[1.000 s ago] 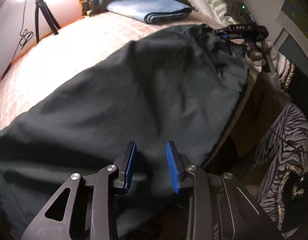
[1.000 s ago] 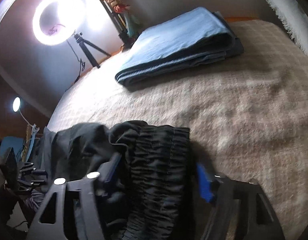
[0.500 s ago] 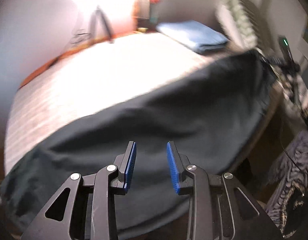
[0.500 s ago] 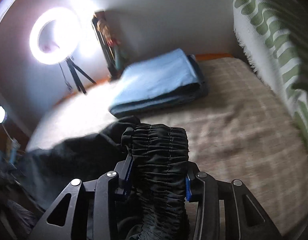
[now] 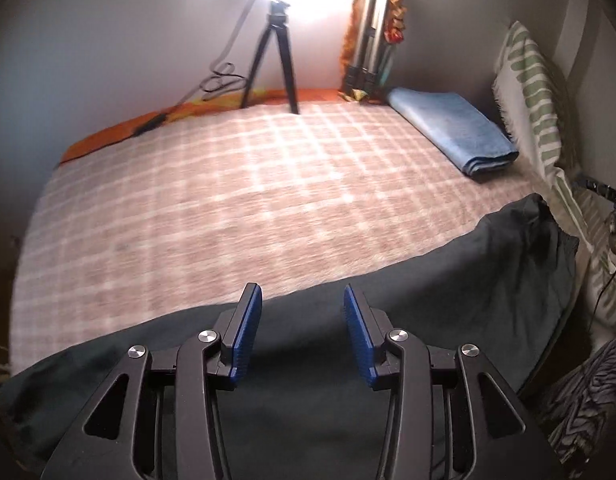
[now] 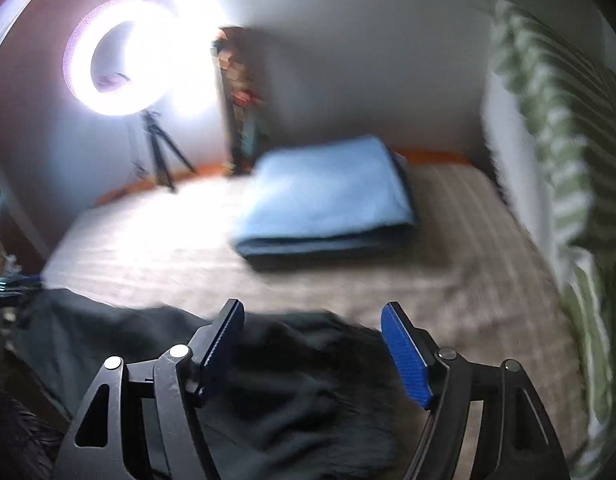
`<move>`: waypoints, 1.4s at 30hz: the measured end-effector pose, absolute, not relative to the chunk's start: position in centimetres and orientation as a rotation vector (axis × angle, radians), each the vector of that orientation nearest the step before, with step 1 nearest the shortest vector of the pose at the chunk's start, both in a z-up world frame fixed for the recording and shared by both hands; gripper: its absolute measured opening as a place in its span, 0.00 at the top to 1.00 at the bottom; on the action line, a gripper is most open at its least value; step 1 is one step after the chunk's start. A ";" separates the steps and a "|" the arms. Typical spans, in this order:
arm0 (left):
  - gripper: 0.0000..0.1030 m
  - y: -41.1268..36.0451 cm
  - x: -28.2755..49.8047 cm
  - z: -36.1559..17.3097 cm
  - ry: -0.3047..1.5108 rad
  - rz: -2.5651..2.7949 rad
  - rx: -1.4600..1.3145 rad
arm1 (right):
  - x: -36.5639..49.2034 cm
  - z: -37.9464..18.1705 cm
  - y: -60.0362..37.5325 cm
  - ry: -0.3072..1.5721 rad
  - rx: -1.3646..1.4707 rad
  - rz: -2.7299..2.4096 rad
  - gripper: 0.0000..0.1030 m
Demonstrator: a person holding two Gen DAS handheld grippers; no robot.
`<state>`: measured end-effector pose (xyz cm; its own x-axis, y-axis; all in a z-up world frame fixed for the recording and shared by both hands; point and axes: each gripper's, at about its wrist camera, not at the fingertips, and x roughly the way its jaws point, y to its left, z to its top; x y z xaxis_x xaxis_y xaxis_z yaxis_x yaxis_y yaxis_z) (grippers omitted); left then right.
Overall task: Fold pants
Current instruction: 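Move the left tool to the pants edge while the right tool repositions on the fabric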
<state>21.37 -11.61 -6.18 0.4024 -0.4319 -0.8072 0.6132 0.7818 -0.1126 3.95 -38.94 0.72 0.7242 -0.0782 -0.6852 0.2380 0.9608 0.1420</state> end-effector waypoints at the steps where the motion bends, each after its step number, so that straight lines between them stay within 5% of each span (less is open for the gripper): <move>1: 0.60 -12.3 21.4 -6.7 0.955 -0.678 0.221 | 5.0 0.7 -38.0 0.737 0.233 -0.134 0.28; 12: 0.60 -12.3 21.2 -11.2 1.046 -0.681 0.211 | 19.0 -5.3 -24.4 0.903 0.244 0.286 0.29; 22: 0.60 -8.9 21.7 -8.4 0.961 -0.628 0.098 | 22.8 -11.6 -19.2 1.105 0.301 0.461 0.33; 23: 0.60 -8.9 21.9 -8.3 0.958 -0.627 0.092 | 22.3 -11.7 -18.5 1.109 0.293 0.494 0.43; 24: 0.60 -8.9 22.1 -8.2 0.954 -0.628 0.088 | 21.6 -11.6 -17.8 1.109 0.285 0.515 0.66; 28: 0.60 -9.9 21.7 -8.4 0.944 -0.649 0.128 | 18.4 -10.4 -15.0 1.023 0.174 0.534 0.90; 37: 0.60 -12.6 19.8 -10.1 0.978 -0.729 0.222 | 11.5 -12.2 -10.0 1.034 -0.076 0.655 0.90; 40: 0.60 -12.8 19.7 -10.8 0.995 -0.720 0.235 | 12.2 -10.3 -12.7 0.984 -0.001 0.596 0.66; 42: 0.60 -12.8 19.8 -10.6 0.992 -0.721 0.215 | 13.0 -8.7 -14.8 0.940 0.059 0.568 0.61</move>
<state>19.83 -12.75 -10.59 0.3404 -0.4548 -0.8230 0.6422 0.7517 -0.1498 13.03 -14.80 -8.72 0.4547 0.4853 -0.7468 -0.4356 0.8525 0.2888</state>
